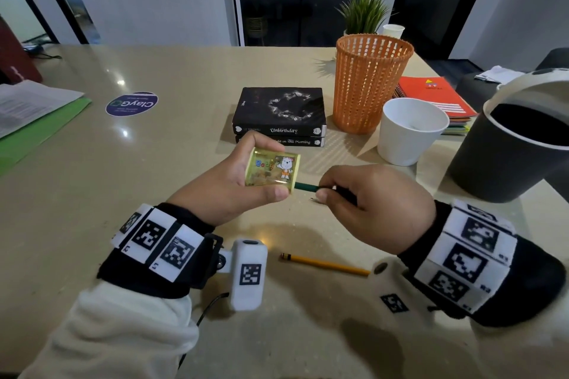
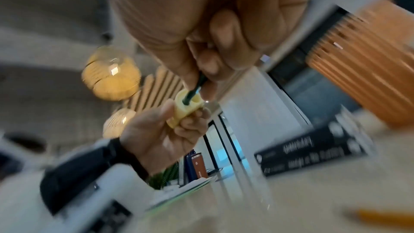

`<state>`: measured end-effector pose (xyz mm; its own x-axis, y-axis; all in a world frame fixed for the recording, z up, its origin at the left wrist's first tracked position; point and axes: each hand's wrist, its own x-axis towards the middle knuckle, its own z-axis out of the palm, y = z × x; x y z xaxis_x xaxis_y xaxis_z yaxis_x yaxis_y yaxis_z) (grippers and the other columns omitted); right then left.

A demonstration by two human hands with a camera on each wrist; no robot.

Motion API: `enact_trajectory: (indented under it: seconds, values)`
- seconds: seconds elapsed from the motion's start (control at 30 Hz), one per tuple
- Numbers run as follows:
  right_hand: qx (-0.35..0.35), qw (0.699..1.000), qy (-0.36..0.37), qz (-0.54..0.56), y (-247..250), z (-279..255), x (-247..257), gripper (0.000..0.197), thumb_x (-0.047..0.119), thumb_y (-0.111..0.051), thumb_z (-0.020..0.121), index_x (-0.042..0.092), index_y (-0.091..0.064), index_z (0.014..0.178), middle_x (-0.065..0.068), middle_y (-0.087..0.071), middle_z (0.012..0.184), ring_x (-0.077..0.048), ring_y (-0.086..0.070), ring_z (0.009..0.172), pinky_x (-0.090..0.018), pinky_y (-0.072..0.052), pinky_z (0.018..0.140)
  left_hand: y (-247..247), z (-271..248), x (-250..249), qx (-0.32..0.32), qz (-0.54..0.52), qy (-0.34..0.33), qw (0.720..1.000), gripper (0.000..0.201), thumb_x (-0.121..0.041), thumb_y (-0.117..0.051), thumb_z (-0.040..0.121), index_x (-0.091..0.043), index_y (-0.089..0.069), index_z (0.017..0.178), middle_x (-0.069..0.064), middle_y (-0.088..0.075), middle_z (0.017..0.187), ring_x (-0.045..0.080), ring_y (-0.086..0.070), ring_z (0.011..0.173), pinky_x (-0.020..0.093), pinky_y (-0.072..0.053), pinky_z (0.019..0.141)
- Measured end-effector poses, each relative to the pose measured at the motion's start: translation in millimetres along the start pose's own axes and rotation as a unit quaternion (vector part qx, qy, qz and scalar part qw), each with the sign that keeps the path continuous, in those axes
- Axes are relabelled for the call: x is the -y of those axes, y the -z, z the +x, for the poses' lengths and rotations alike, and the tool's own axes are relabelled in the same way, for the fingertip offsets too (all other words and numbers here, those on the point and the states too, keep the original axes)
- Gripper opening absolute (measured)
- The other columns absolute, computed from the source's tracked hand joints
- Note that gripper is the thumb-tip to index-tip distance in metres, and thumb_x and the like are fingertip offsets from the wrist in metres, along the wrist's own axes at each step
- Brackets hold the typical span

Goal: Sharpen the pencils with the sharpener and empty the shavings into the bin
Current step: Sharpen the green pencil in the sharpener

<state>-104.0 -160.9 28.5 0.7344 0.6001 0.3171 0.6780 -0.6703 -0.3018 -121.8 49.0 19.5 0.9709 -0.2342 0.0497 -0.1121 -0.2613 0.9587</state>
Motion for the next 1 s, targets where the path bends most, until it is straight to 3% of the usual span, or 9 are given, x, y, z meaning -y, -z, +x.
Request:
enact_trajectory:
  seconds: [0.13,0.3,0.53,0.63,0.77,0.87,0.93,1.0]
  values:
    - [-0.051,0.987,0.073,-0.133,0.5,-0.8,2.3,0.032,0.038,-0.040,0.082,0.017,-0.064,0.081,0.004,-0.059,0.061,-0.022,-0.057,0.049,-0.021,-0.034,0.038,1.4,0.6,-1.2,-0.001,-0.024,0.015,1.000,0.053,-0.038,-0.072,0.061,-0.031,-0.045,0.105,-0.006,-0.059,0.086,-0.003,-0.058,0.063,0.013,-0.048,0.059]
    - [-0.096,0.970,0.107,-0.197,-3.5,0.2,-1.3,0.026,0.028,-0.043,0.086,0.013,-0.064,0.079,0.000,-0.057,0.059,-0.024,-0.056,0.048,-0.023,-0.036,0.037,1.8,1.5,0.8,-0.009,-0.047,0.009,0.999,0.051,-0.039,-0.070,0.061,-0.029,-0.045,0.105,-0.007,-0.058,0.080,-0.001,-0.056,0.060,0.012,-0.045,0.055]
    - [-0.062,0.989,0.054,-0.125,0.9,-2.2,3.8,0.027,0.031,-0.041,0.084,0.019,-0.061,0.071,0.005,-0.059,0.056,-0.024,-0.054,0.043,-0.012,-0.007,0.047,0.6,1.8,4.5,0.010,-0.026,0.003,1.000,0.055,-0.039,-0.072,0.059,-0.036,-0.040,0.104,-0.005,-0.055,0.094,-0.009,-0.060,0.073,0.010,-0.047,0.063]
    - [-0.028,0.995,0.032,-0.095,-0.2,0.3,0.8,0.029,0.036,-0.037,0.083,0.022,-0.059,0.070,0.004,-0.057,0.051,-0.023,-0.052,0.042,-0.012,-0.010,0.043,-0.5,0.5,7.8,0.004,-0.029,0.001,1.000,0.057,-0.043,-0.070,0.055,-0.038,-0.040,0.102,-0.006,-0.055,0.096,-0.007,-0.061,0.075,0.011,-0.047,0.064]
    - [-0.014,0.998,0.014,-0.057,-3.7,2.9,-2.5,0.027,0.039,-0.041,0.084,0.023,-0.063,0.077,0.005,-0.053,0.052,-0.021,-0.049,0.049,-0.017,-0.015,0.042,-2.0,0.4,10.0,-0.008,-0.022,-0.018,1.000,0.049,-0.021,-0.072,0.069,-0.034,-0.039,0.103,-0.006,-0.054,0.096,-0.007,-0.061,0.074,0.010,-0.046,0.065]
    - [0.046,0.999,-0.027,0.009,-5.1,5.0,-3.2,0.024,0.038,-0.043,0.092,0.026,-0.062,0.082,0.006,-0.053,0.061,-0.016,-0.047,0.060,-0.024,-0.031,0.048,-1.7,0.7,12.0,-0.013,-0.005,-0.030,0.999,0.049,-0.013,-0.072,0.074,-0.034,-0.039,0.102,-0.006,-0.054,0.097,-0.005,-0.060,0.076,0.011,-0.047,0.068]
    - [0.096,0.991,-0.059,0.072,-5.1,6.3,-4.6,0.021,0.033,-0.046,0.092,0.029,-0.057,0.075,0.003,-0.055,0.063,-0.014,-0.049,0.061,-0.029,-0.037,0.057,-2.1,0.6,12.3,-0.010,0.004,-0.036,0.999,0.049,-0.019,-0.071,0.069,-0.038,-0.039,0.101,-0.006,-0.056,0.098,-0.002,-0.061,0.079,0.015,-0.049,0.072]
    - [0.118,0.984,-0.078,0.111,-4.0,7.1,-5.7,0.026,0.031,-0.047,0.092,0.032,-0.052,0.067,0.004,-0.051,0.058,-0.008,-0.045,0.057,-0.028,-0.037,0.058,-2.2,0.2,13.6,-0.004,0.002,-0.032,0.999,0.049,-0.022,-0.070,0.066,-0.042,-0.040,0.100,-0.005,-0.057,0.097,-0.001,-0.062,0.081,0.016,-0.049,0.073]
